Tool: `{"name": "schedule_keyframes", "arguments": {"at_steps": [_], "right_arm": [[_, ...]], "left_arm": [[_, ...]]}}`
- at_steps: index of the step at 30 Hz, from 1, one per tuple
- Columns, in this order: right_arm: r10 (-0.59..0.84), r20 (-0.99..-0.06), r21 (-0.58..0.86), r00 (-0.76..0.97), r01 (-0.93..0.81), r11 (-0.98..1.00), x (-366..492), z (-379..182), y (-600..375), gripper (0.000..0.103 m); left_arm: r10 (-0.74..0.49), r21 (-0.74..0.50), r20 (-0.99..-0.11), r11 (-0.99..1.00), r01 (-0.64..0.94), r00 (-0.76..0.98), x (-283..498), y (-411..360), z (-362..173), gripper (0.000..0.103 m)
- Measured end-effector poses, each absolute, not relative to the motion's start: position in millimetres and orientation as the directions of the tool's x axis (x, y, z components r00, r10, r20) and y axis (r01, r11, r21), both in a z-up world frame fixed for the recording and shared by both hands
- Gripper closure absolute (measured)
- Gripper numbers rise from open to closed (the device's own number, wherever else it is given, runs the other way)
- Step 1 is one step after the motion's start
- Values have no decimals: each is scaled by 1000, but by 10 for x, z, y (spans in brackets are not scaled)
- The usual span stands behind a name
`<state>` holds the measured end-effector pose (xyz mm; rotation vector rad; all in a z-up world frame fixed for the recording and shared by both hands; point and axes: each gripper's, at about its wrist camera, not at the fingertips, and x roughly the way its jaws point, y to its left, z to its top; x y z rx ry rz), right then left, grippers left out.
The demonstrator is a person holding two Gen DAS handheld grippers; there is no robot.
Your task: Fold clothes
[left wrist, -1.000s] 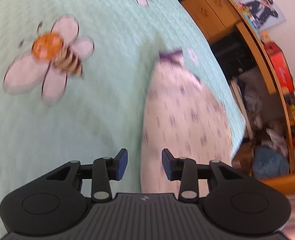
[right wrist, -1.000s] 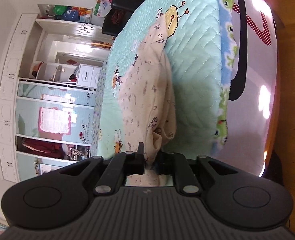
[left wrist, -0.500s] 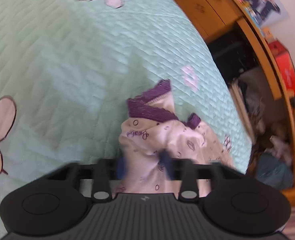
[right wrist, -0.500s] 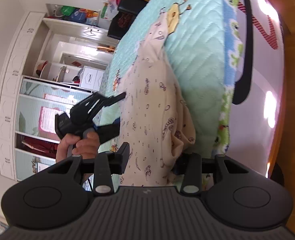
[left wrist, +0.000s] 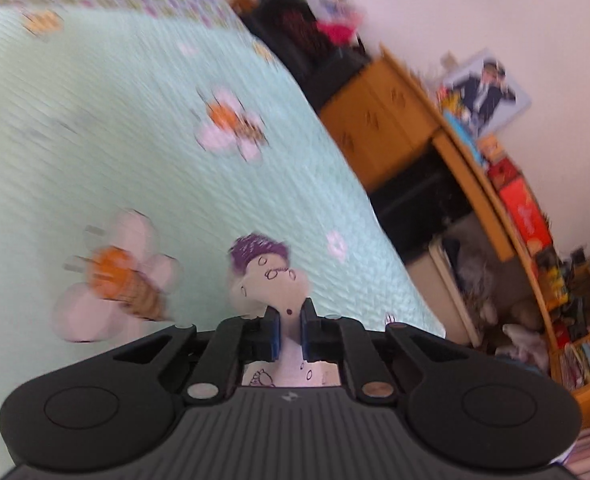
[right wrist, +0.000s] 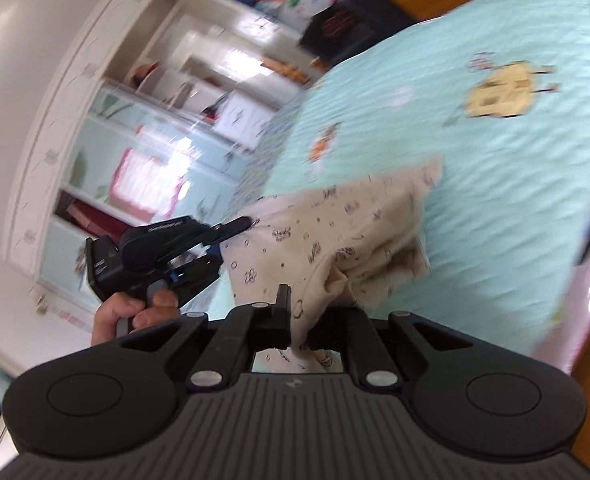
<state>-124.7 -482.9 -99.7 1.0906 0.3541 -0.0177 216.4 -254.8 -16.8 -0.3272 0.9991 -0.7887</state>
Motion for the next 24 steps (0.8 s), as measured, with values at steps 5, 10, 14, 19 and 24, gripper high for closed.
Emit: {"name": "schedule_keyframes", "arguments": {"at_steps": [5,10,14,19,24], "right_arm": [[333,-231,888,914,59,456,-877,-745,-4305,93],[504,-287,917,815,82,390,-594,-1108,-3550,93],[514,-406,887,755,191,421,-742,-1496,-3101,93],[465,-449,866,763,242,438,-1160,-1547,-3040,93],[435,-463,856,772,263,445,-1346,-1483,-3062,93]], "left_arm": [[-659,-553,-592,751,362,463,1967,-1273,288,99],[-570,-559,-665,808,183,483,1701,-99,-179,99],[-560,-582,-726,810,77,399,1512,413,-919,99],[-625,-642,-712,764,64,321,1600,373,-1476,99],[-663,-680,-698,732,38,271,1706,229,-1644,98]]}}
